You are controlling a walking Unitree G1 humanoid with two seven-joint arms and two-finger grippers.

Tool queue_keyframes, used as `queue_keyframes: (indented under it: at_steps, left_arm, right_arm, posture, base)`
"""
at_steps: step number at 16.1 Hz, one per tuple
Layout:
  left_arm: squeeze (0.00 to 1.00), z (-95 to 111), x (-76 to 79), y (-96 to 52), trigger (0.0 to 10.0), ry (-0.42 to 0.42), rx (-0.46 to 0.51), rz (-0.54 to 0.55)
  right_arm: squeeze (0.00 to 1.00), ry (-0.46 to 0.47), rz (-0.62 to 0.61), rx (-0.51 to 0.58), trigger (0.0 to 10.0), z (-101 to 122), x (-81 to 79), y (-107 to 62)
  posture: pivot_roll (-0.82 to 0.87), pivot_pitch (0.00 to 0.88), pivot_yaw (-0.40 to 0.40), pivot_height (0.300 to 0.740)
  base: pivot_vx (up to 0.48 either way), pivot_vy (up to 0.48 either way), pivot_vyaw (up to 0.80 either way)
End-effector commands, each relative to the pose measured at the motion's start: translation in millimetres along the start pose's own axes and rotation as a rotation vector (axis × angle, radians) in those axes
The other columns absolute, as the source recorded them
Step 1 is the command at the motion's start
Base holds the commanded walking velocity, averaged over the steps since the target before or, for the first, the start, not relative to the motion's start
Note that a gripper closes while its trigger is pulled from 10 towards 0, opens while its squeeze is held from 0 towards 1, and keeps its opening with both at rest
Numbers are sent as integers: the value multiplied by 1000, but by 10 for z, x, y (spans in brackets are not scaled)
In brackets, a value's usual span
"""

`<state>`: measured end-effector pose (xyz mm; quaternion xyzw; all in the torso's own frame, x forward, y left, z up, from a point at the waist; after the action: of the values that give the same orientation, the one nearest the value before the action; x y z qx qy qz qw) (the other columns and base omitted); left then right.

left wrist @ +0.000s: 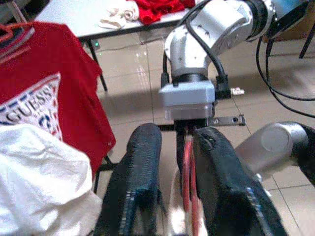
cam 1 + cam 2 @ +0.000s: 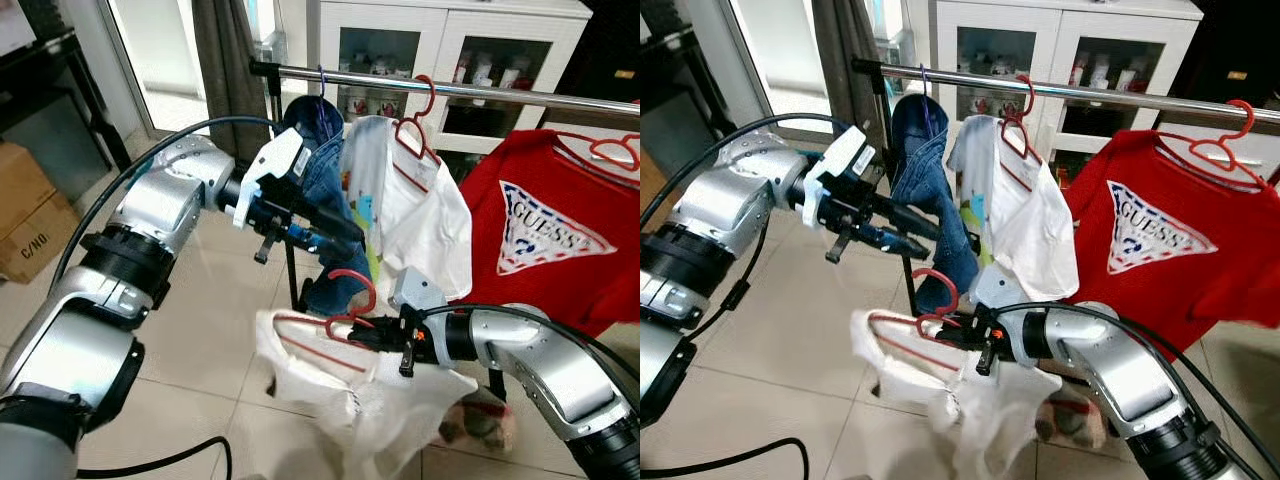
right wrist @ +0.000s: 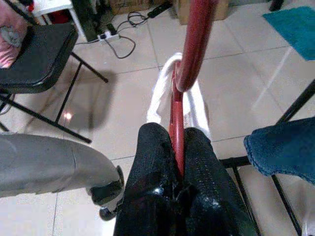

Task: Hang hanger

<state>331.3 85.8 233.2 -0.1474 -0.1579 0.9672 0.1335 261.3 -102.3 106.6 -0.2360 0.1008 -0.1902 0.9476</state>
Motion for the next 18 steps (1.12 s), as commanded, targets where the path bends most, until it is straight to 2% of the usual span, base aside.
queue_keyframes:
  at_steps: [1,2,3,4,5,6,9,10,11,13,14,15,16,17,18]
  left_arm:
    - [1000,-89,58,-66,10000,-23,-27,8]
    - [1000,-151,102,-120,10000,-52,-8,33]
    - [1000,-254,167,-222,10000,-99,27,104]
    - [1000,-361,196,-323,10000,-153,70,239]
    - [1000,-398,203,-356,10000,-174,85,291]
    - [1000,-476,205,-399,10000,-193,105,405]
    - [1000,-609,219,-337,10000,-220,140,673]
    - [1000,-619,218,-301,10000,-215,145,713]
    - [1000,-734,187,-250,10000,-206,89,853]
    - [1000,-949,181,-224,10000,-203,-8,1037]
    - [969,-1001,154,-221,10000,-185,-36,1153]
    - [969,-1007,148,-220,10000,-173,-52,1174]
    - [0,-993,130,-144,10000,-154,-79,1202]
    - [0,-984,123,-124,10000,-145,-84,1216]
    - [0,-965,103,-30,10000,-145,-60,1249]
  right_arm:
    - [0,-25,-37,41,0,61,8,-35]
    - [0,-18,-61,50,0,45,15,-39]
    - [0,-2,-117,70,0,14,48,-58]
    - [0,36,-215,106,0,-7,130,-103]
    - [0,53,-252,121,0,-13,161,-125]
    - [0,88,-317,154,0,-23,208,-167]
    - [0,127,-420,266,0,64,246,-220]
    - [0,122,-434,296,0,107,248,-230]
    - [0,127,-445,366,0,209,226,-256]
    - [0,120,-427,446,0,334,139,-287]
    - [0,120,-403,466,0,380,73,-295]
    - [0,116,-398,468,0,387,59,-295]
    - [0,116,-400,475,0,403,36,-305]
    - [0,117,-400,479,0,408,30,-309]
    - [0,123,-389,500,0,439,-4,-316]
  posture:
    - [-144,0,119,740]
    - [-164,0,161,740]
    - [-179,0,175,740]
    - [-184,0,177,740]
    - [-181,0,167,740]
    - [-171,0,141,740]
    - [-152,0,84,740]
    - [-144,0,63,740]
    - [-129,0,50,740]
    - [-126,0,46,740]
    - [-135,0,50,740]
    - [-135,0,50,740]
    - [-146,0,61,740]
    - [-146,0,61,740]
    - [-155,0,64,740]
  base:
    - [0,0,0]
    - [0,0,0]
    - [0,0,0]
    - [0,0,0]
    - [0,0,0]
    - [0,0,0]
    - [0,0,0]
    - [0,0,0]
    - [0,0,0]
    - [0,0,0]
    - [0,0,0]
    - [0,0,0]
    - [0,0,0]
    - [0,0,0]
    - [0,0,0]
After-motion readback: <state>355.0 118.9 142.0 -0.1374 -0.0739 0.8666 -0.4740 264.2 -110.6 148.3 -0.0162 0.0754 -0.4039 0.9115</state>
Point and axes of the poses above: a point about 5 cm out from each wrist's last joint towards the gripper, its own y axis pointing out of the wrist towards the gripper, its own z axis along the axis of the wrist's last joint, x = y × z, the point moved 3 cm from there along y, pointing out of the wrist towards the gripper, and after that the axes turned 4 degrees about y, right-handed, at the moved point
